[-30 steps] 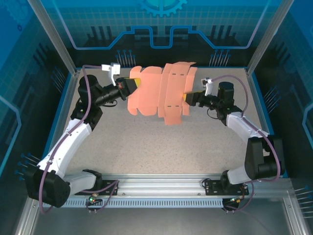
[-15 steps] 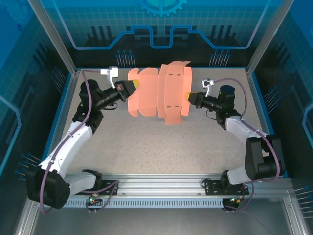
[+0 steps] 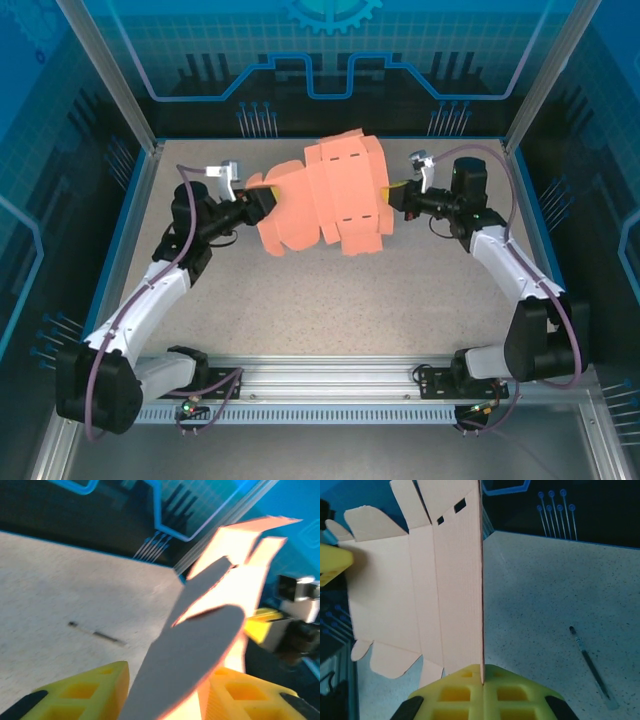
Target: Fold the paper box
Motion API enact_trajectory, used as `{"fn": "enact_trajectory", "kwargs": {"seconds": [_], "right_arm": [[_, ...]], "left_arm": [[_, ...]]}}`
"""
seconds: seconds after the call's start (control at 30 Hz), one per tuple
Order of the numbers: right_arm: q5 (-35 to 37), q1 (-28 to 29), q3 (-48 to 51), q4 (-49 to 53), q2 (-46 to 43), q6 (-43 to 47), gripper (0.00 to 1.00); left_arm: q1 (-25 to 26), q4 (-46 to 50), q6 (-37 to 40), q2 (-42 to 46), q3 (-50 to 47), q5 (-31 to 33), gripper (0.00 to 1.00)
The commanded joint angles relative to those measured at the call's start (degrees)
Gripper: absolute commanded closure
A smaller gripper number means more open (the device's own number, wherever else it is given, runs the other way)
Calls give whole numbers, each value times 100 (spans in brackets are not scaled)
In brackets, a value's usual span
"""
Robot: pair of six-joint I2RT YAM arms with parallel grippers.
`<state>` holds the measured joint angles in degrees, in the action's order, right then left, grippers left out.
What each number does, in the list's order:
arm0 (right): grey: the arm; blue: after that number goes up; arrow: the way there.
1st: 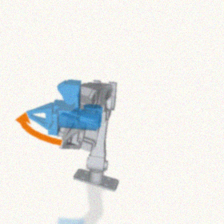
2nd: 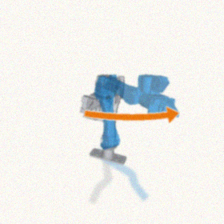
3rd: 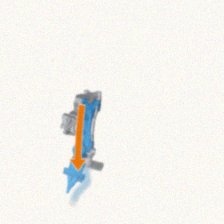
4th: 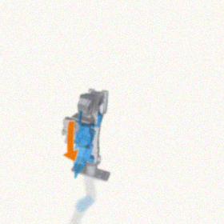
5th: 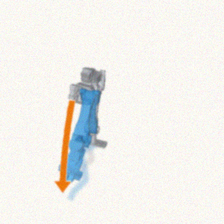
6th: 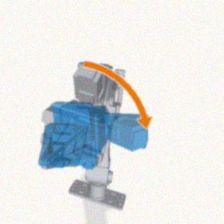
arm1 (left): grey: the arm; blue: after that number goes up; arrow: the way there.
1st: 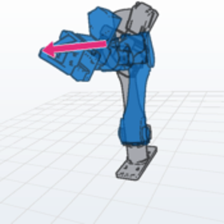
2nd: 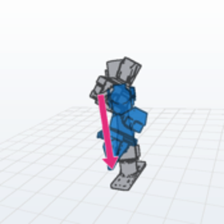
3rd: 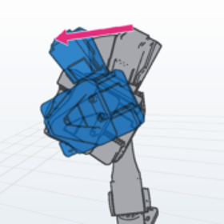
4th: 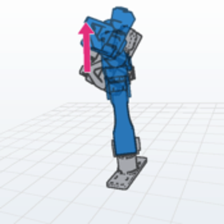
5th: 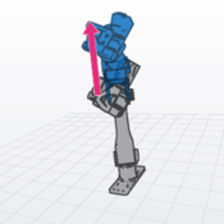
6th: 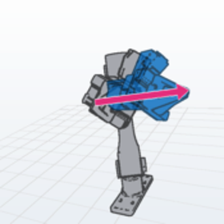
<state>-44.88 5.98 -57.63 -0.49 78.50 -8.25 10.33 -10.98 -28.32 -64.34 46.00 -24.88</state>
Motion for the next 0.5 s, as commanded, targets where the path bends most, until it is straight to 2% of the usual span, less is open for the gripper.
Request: {"fn": "enact_trajectory", "kwargs": {"seconds": [0.0, 0.1, 0.27, 0.33, 0.47], "right_arm": [[-231, 79, -413, 1665, -30, 1354, 100], [-172, 185, -685, 2310, 5, 1844, 100], [-124, 312, -1001, 3007, 53, 2322, 100], [-171, 352, -1069, 3168, 50, 2431, 100], [-95, 565, -1153, 3368, 49, 2549, 100]], "left_arm": [[-110, 1114, 613, 116, 204, 544, 51], [-112, 1761, 852, 322, 402, 913, 43], [-111, 2322, 1134, 826, 588, 1457, 29], [-102, 2540, 1291, 944, 746, 1352, 27], [-101, 3200, 1732, 834, 1252, 660, 27]]}}
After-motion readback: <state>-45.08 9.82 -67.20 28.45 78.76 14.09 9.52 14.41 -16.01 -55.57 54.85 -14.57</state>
